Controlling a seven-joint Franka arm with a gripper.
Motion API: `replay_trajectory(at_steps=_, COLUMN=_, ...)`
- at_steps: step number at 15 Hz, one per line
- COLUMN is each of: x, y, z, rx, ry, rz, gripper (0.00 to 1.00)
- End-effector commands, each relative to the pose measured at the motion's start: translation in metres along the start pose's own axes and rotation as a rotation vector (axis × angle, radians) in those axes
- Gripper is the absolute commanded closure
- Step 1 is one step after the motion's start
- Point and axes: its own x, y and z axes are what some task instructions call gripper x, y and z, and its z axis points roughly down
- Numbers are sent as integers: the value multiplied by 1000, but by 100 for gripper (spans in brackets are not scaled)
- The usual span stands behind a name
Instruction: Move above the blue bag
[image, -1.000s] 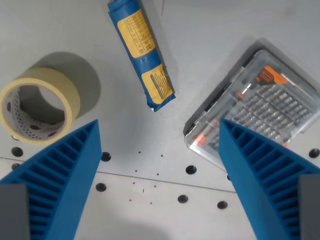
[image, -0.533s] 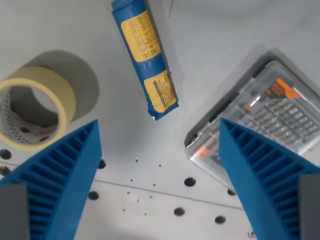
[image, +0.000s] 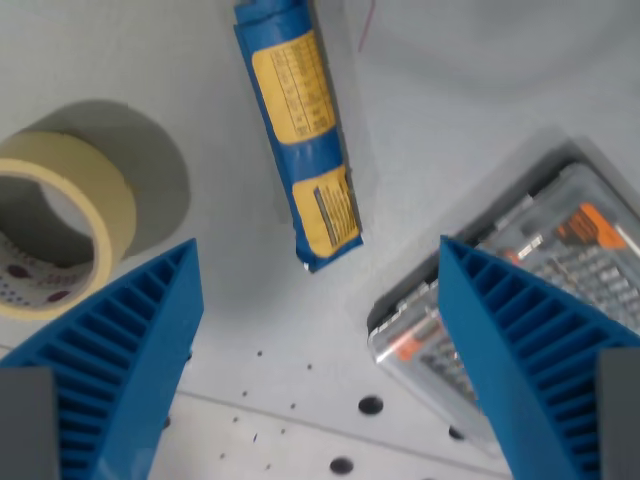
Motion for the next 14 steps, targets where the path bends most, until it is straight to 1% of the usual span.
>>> replay_trajectory(at_steps=1, x=0, y=-3, z=13, rx=-53, ry=59, rz=-148, gripper=0)
replay_trajectory(at_steps=9, x=5, y=-7, z=53, rx=-62, ry=63, rz=-208, gripper=0)
replay_trajectory(at_steps=14, x=8, y=-9, z=78, rx=-64, ry=60, rz=-216, gripper=0)
